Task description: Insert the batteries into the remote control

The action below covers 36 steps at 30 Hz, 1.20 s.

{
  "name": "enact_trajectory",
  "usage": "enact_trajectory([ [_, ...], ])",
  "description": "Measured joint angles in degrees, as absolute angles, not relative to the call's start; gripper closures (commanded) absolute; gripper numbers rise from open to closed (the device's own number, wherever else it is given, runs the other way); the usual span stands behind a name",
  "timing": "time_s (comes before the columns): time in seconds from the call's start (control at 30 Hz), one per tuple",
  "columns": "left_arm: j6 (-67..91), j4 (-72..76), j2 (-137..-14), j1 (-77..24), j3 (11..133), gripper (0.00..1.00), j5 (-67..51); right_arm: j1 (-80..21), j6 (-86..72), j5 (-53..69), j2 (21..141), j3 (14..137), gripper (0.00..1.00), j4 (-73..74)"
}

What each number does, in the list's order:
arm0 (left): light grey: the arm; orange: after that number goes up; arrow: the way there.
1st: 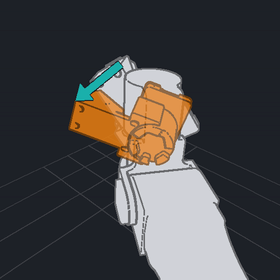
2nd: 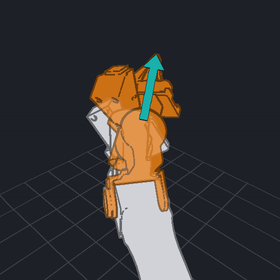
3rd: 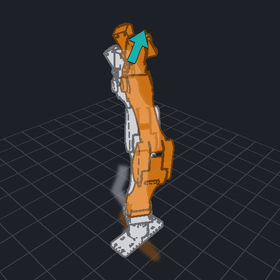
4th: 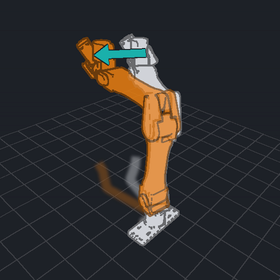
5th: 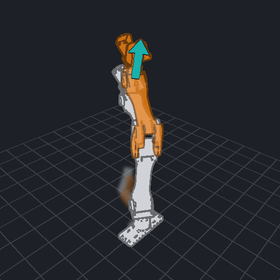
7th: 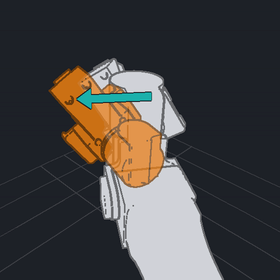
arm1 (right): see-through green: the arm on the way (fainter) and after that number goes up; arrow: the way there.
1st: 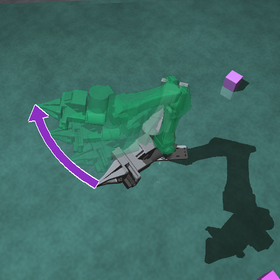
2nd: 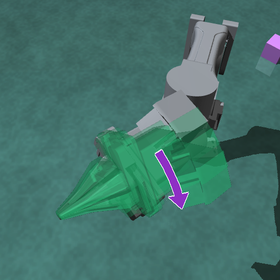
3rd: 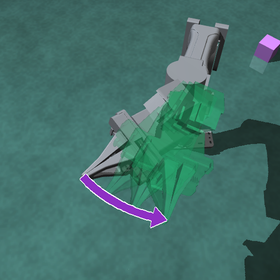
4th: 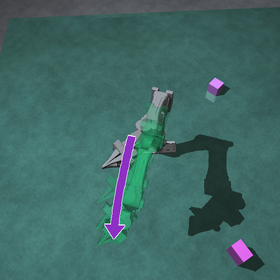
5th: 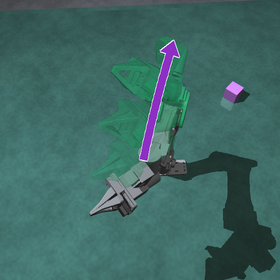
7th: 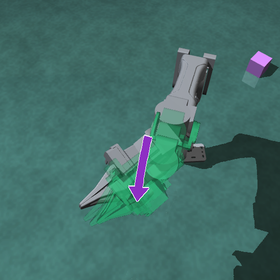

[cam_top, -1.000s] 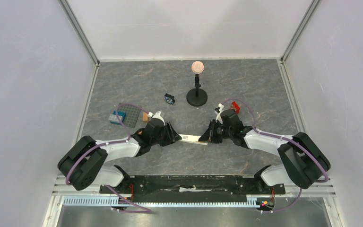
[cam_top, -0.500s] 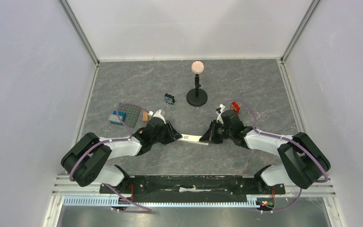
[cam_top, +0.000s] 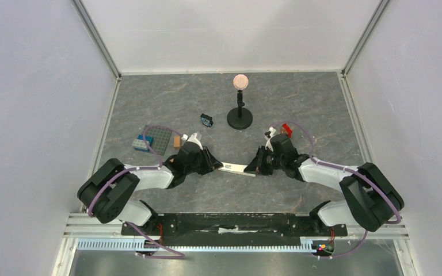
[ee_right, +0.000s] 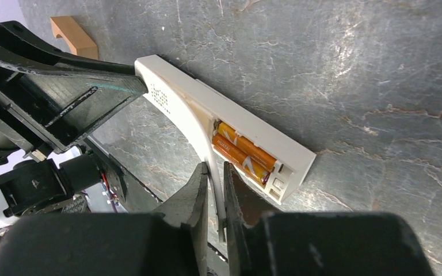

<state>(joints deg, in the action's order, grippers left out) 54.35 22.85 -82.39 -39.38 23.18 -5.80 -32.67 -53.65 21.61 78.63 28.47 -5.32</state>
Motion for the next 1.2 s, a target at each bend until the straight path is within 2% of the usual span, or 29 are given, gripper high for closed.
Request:
enact_trajectory([
  [0.37, 53.95, 20.05, -82.89, -39.35, 25.26, 0.72, -6.07, -32.67, -53.95, 20.47, 77.25, 28.05, 0.71, -3.14],
  [0.5, 53.95, 19.4, -83.15, -39.42, 25.96, 0.72, -6.15, -32.69, -53.98, 20.34, 75.96, 28.05, 0.58, -1.56],
  [0.57, 53.93, 19.38, -83.37, -39.42, 26.22, 0.72, -6.17, -32.69, -53.89, 20.23, 75.18, 28.05, 0.56, -0.51],
  [1.2, 53.89, 19.42, -84.77, -39.62, 27.18, 0.71, -6.39, -31.44, -51.18, 15.88, 66.35, 26.63, 0.53, 10.17],
])
